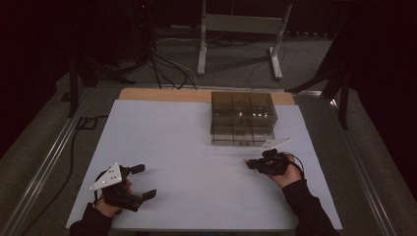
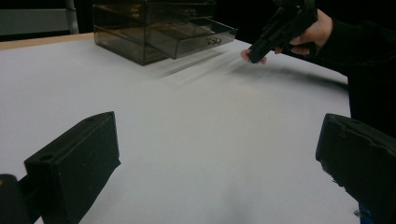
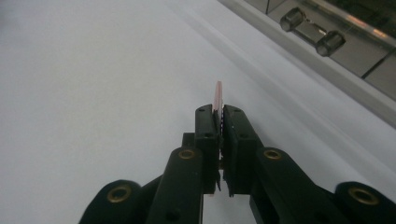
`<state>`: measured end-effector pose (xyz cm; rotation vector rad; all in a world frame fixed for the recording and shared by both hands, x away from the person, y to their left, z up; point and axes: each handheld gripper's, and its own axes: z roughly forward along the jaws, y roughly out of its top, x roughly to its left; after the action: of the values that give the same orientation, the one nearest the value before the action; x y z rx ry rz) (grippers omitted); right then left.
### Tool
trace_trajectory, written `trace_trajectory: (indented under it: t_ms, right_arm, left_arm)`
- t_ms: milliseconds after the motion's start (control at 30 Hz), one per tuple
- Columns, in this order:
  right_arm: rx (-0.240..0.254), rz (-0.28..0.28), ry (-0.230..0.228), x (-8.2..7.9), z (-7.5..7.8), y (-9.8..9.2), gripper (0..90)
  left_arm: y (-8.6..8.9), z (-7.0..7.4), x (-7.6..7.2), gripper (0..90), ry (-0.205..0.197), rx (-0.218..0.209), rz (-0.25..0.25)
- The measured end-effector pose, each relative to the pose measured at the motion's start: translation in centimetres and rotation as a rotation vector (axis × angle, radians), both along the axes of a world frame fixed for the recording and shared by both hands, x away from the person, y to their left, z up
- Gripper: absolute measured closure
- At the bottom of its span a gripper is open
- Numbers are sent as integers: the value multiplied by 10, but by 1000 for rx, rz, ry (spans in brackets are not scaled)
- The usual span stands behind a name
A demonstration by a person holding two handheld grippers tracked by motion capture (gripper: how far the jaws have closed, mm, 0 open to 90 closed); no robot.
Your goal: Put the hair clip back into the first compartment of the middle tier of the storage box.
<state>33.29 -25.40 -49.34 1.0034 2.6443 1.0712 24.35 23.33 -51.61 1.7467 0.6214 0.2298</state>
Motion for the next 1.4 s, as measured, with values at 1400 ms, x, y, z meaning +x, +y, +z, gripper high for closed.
trace_trajectory:
  t_ms: [1400]
  right_arm:
    - [37,22,-62,24,49,21,852]
  left_arm:
    - [0,0,-1,5,-5,-2,0]
